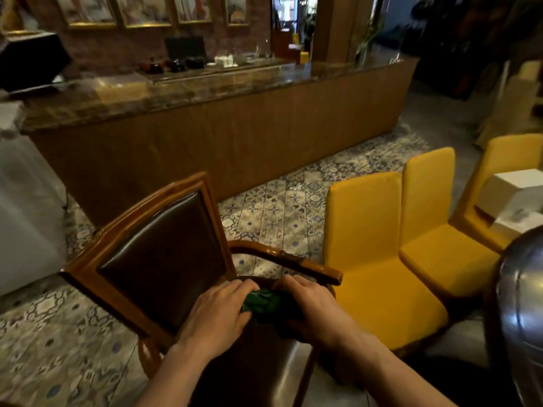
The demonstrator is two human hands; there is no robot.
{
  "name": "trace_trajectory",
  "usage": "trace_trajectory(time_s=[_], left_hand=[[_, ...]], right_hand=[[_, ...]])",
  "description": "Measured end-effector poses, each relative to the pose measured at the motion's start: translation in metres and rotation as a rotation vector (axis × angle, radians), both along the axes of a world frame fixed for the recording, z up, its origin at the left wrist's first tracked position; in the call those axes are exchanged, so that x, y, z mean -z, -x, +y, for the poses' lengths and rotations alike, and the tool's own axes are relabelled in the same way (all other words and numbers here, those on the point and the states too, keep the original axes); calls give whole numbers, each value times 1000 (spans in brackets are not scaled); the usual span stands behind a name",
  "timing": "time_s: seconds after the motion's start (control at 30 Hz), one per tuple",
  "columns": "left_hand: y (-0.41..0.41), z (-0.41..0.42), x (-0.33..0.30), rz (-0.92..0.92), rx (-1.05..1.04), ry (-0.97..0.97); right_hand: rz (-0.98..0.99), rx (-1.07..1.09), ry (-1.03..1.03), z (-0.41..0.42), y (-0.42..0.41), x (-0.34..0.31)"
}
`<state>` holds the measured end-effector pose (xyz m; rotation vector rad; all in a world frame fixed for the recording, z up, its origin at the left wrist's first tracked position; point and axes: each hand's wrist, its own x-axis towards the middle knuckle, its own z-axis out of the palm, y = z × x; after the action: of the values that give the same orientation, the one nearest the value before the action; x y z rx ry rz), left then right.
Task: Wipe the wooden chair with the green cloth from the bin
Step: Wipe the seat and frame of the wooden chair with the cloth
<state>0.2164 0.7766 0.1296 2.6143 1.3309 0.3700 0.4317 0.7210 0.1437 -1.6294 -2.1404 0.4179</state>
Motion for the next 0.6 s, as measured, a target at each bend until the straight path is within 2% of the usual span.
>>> trace_trajectory(time_s=[0.27,0.6], left_hand=[[-4,40,-35,5,31,-31],[-4,75,-25,-56,29,16]], right_hand=[[-103,81,-40,30,7,-39],[-175,117,-35,64,12,-35]])
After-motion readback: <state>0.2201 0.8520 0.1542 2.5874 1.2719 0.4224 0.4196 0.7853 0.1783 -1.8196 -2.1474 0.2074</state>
